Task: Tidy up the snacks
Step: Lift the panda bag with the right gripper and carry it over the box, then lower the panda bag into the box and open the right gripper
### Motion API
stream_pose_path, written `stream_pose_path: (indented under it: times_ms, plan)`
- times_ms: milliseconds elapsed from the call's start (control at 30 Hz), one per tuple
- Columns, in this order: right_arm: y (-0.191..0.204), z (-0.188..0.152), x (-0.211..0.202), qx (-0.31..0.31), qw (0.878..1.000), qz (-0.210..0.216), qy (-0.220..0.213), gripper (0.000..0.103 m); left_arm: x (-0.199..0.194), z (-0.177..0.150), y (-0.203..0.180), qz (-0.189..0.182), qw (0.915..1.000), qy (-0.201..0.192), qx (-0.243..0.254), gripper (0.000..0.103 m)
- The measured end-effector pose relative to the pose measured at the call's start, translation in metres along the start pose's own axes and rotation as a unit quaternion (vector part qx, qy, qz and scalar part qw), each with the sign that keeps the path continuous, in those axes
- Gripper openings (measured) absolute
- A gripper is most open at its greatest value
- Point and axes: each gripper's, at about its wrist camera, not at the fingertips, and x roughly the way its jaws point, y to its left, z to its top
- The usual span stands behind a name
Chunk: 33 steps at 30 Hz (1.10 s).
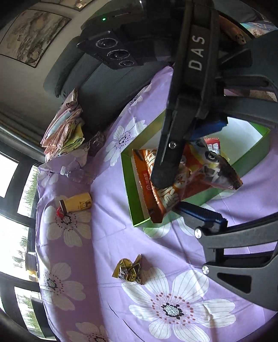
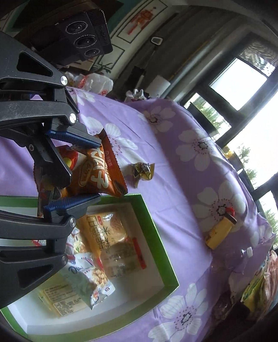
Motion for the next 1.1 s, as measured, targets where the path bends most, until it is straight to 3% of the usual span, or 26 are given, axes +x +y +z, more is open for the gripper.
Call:
stream_pose_path:
  times_ms: [267,367,533,667,800,933,1100]
  plan:
    - [-0.044,0.009,-0.008,0.058,0.998,-0.023,-0.006,0.046,0.042,0.005,-0.014,-0.026,0.9991,0.026,-0.021,0.058]
    - [-0.053,0.01,-0.007,0.071,0.996,-0.051,-0.007,0.046,0.051,0.004,-0.013,-0.018,0.9987,0.035,-0.032,0.058]
    - [-0.059,0.011,-0.009,0.085,0.993,-0.08,-0.02,0.049,0.04,0.003,-0.007,-0.016,0.999,0.027,-0.033,0.077]
    - [-0.053,0.011,-0.015,0.08,0.992,-0.089,-0.038,0.058,0.018,0.001,0.005,0.021,0.9994,0.016,-0.021,0.083]
    - [-0.04,0.011,-0.02,0.059,0.99,-0.114,-0.061,0.07,-0.011,-0.006,0.039,0.059,0.9972,0.006,-0.045,0.089]
    - [-0.024,0.009,-0.018,0.023,0.987,-0.134,-0.085,0.08,-0.04,-0.015,0.085,0.124,0.9889,0.016,-0.081,0.089]
    - [-0.001,0.006,0.003,-0.02,0.982,-0.167,-0.085,0.08,-0.088,-0.034,0.14,0.179,0.9757,-0.008,-0.126,0.09]
